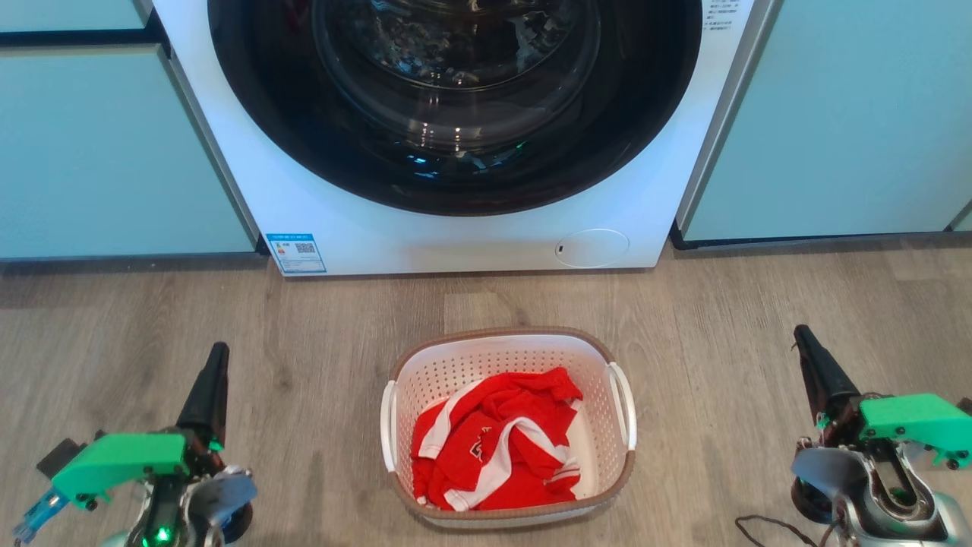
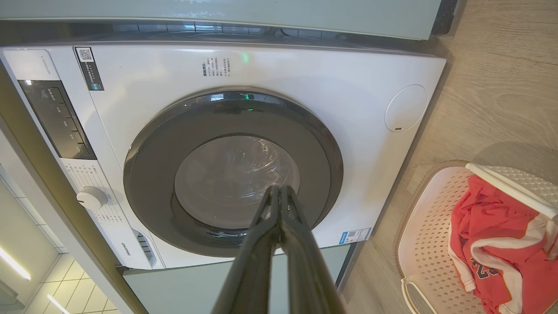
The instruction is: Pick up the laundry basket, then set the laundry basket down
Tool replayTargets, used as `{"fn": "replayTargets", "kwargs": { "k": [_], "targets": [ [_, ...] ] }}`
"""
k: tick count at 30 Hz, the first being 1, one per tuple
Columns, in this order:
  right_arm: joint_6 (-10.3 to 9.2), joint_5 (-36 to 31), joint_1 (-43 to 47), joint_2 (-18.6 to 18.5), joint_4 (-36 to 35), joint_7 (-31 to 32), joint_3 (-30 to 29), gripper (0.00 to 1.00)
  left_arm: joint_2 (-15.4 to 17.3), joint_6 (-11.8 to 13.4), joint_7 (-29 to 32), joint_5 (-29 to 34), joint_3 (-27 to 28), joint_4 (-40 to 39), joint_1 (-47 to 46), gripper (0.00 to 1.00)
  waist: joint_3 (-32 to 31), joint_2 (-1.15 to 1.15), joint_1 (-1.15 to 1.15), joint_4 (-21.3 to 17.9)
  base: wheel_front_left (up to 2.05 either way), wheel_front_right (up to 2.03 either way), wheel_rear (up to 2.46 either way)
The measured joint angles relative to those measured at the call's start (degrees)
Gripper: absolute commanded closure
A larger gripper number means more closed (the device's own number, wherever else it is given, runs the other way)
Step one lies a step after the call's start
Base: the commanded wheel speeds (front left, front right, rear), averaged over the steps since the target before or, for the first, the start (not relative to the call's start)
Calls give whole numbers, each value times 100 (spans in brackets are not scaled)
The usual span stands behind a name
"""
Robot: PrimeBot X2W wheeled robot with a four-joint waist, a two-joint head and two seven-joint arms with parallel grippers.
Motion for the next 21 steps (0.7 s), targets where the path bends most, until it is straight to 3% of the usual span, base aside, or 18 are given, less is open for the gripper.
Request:
{"fn": "replayTargets", "kwargs": {
  "k": [21],
  "targets": [
    [-1,0,2,0,-2,0,0,100,-11,0,10,7,19,0,-2,100,0,0,0,0,0,0,0]
  ]
}}
